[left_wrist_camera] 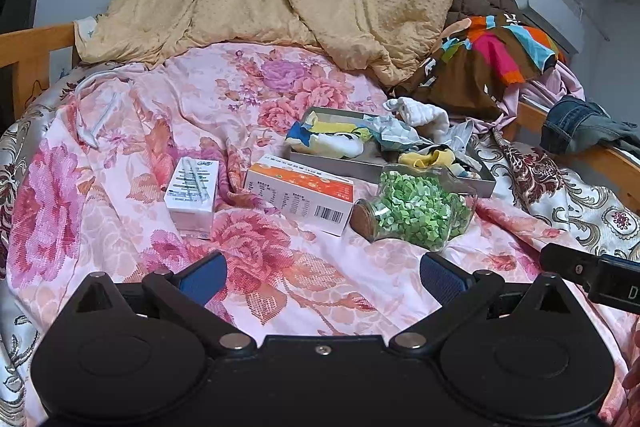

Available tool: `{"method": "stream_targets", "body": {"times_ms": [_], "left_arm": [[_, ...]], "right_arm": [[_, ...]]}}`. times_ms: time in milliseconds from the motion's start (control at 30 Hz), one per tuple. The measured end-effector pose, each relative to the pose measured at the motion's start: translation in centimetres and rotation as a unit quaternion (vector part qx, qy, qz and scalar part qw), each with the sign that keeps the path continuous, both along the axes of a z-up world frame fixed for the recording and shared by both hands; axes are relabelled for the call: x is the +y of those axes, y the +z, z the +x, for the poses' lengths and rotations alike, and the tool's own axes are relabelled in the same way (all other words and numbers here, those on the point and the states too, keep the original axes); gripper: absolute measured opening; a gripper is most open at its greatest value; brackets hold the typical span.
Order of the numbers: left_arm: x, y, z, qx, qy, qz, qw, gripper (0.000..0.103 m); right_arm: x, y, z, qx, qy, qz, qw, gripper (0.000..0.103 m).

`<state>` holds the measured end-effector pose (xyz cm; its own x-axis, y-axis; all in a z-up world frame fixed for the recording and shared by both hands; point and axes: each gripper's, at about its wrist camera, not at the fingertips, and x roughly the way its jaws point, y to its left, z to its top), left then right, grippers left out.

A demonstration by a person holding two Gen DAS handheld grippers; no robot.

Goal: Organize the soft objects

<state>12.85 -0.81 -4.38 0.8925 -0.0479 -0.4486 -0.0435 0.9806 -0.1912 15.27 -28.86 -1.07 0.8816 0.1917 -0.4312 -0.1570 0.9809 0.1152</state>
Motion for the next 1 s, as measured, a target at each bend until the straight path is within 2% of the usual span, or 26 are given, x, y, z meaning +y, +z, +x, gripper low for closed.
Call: {"method": "stream_targets", "body": {"times_ms": [567,1000], "left_arm": [[-0.1,0.0,-0.1,-0.001,0.000,0.001,1.0000,0.102],[0.4,0.0,-0.2,-0.006,0.007,0.021,0.9997,0.102]], "right_arm": [[0.3,-0.9,0.8,0.020,-0.001,-0.014,1.000,0.103],[1.6,-1.3,1.0,-0.006,0.003,-0.065,0.998,0.103]]}}
